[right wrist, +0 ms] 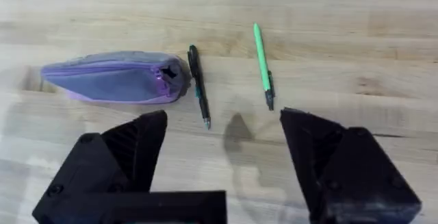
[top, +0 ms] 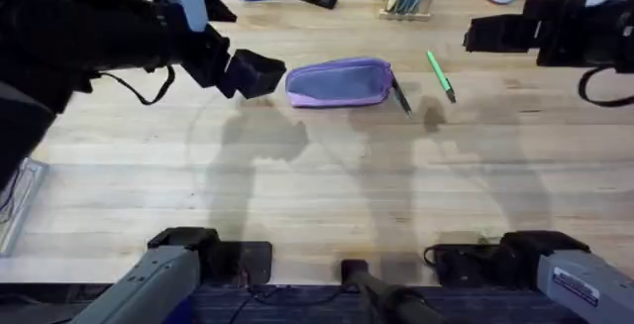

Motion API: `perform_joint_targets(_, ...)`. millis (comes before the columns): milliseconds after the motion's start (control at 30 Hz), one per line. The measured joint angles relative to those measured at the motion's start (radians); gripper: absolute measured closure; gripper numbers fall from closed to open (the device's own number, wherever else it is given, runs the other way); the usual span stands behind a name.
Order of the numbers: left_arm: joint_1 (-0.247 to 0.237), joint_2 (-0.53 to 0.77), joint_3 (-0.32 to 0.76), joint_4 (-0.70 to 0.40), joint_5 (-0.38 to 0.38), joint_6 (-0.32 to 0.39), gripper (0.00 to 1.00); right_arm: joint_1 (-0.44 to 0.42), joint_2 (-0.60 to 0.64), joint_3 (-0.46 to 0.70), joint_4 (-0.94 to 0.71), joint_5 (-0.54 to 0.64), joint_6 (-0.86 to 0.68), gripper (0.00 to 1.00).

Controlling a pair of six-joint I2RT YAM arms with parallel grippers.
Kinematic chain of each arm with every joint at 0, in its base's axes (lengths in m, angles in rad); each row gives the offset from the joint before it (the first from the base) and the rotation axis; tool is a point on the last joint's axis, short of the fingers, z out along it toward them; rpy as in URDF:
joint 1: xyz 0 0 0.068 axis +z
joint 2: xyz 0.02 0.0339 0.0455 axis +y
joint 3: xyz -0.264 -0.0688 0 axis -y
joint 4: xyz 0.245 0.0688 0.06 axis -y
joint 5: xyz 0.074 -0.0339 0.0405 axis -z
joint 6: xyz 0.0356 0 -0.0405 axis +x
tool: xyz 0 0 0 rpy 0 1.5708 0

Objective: Unzip the bag, pick up the pens from the table one at a time and place them inside, then zip the bag closed.

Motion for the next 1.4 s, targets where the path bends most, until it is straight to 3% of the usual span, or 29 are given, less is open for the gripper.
perform_joint_targets(633,0.000,0.001,0.000,0.000,-0.002,0.030,0.007,0.000,0.000,0.000,0.000,0.000,0.000,0.006)
perform_joint_targets(1100,0.005,0.110,0.000,0.000,0.033,0.234,0.007,0.000,0.000,0.000,0.001,0.000,0.000,0.006)
perform_joint_targets(1400,0.091,0.245,0.000,-0.003,0.174,0.378,0.007,0.000,0.000,0.000,0.018,0.000,0.000,0.006)
